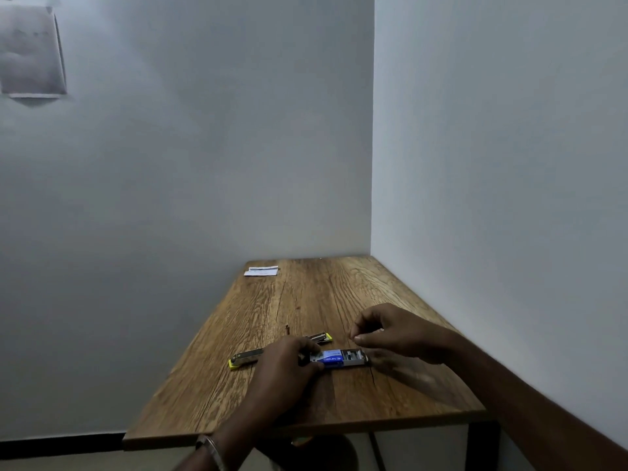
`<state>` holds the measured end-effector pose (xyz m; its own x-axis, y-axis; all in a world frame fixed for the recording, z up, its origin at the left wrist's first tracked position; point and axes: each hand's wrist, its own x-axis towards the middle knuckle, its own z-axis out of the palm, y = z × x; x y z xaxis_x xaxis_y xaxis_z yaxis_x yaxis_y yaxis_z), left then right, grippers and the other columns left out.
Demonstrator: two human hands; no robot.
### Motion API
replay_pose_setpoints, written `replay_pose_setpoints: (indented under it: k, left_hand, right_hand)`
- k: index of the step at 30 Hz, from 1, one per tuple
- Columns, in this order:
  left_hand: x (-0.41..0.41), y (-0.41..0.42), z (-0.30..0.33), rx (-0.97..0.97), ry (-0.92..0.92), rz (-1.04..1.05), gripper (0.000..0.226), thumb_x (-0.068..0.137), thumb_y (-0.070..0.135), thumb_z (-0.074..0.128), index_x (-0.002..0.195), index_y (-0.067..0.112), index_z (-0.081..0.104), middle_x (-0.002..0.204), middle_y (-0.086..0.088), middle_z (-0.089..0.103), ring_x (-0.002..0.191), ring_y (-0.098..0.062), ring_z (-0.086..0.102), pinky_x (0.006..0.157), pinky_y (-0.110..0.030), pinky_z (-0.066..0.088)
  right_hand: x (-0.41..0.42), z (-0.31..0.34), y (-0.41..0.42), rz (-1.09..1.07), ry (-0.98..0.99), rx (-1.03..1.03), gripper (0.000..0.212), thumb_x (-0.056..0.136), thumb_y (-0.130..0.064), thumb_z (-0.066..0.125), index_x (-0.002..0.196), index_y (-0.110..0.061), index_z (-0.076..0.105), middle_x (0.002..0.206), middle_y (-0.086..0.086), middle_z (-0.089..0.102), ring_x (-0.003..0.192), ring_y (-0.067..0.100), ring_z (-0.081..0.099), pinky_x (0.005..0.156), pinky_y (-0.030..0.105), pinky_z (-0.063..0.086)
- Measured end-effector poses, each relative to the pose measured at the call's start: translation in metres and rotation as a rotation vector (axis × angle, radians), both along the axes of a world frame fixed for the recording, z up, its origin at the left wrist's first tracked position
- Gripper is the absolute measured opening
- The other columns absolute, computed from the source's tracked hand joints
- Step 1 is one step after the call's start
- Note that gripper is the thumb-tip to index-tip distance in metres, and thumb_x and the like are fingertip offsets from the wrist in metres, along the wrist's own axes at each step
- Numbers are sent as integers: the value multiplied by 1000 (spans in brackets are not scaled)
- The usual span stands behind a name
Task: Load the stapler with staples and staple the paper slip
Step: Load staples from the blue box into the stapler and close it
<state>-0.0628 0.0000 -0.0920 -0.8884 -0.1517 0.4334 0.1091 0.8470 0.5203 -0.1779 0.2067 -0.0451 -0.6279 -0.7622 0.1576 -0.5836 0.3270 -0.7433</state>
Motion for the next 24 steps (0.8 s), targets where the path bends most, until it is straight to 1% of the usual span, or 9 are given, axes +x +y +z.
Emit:
replay_pose_setpoints:
  k: [3,6,9,12,14,17,19,21,24]
  left_hand:
    - [1,1,2,-4,-4,-4,32,87,29,70,118,28,66,117,10,66,96,0,59,89,-23,53]
    - [2,1,3,-1,0,-4,31,85,30,71,116,29,67,114,11,66,92,3,57,84,-19,51]
    - [4,1,4,17,-9,-5,30,83,31,73,113,31,68,112,13,67,90,2,57,83,-19,51]
    - [5,1,4,39,-31,-21,33,82,30,74,115,31,67,113,13,66,93,2,58,86,-22,52]
    - [5,1,4,52,-31,-26,39,80,30,77,117,30,66,114,13,66,94,2,58,85,-21,52]
    - [7,1,4,74,-10,-24,43,77,35,78,118,32,64,110,14,64,92,4,57,76,-13,46]
    - [10,3,5,119,34,-19,37,78,39,76,113,37,64,102,16,64,88,4,58,70,-12,44]
    - [14,5,8,190,112,-13,25,81,40,73,104,39,64,94,17,66,84,6,60,67,-12,46]
    - [19,7,12,269,272,34,13,85,32,71,98,32,68,87,17,67,84,11,59,66,-8,47]
  right_hand:
    - [-3,-4,0,-25,18,-91,9,90,-8,69,97,-14,71,95,-2,75,91,6,72,74,18,56]
    - [-5,-7,-1,-27,48,-150,11,87,-7,73,95,-14,72,91,-4,76,89,9,72,74,19,57]
    - [-6,-9,-2,-42,32,-231,19,82,-8,78,96,-20,72,92,-4,75,90,12,73,74,22,58]
    - [-5,-9,-3,-29,-23,-272,25,84,-8,77,101,-26,77,95,-1,77,92,15,74,74,21,58]
    - [-5,-9,-3,-19,-47,-280,23,85,-6,74,99,-24,79,95,0,77,90,16,73,73,23,58]
    - [-3,-10,-3,-22,-105,-326,18,87,-5,72,94,-19,79,92,5,78,86,19,75,71,23,59]
    - [-3,-10,-3,-33,-157,-372,14,88,-5,71,96,-14,78,90,10,78,84,22,76,68,22,58]
    - [-4,-11,-3,-63,-203,-407,12,87,-6,72,96,-12,78,90,13,78,83,23,76,66,22,58]
    - [-6,-11,-4,-111,-297,-457,12,87,-5,73,97,-8,79,92,16,78,85,24,76,69,24,59]
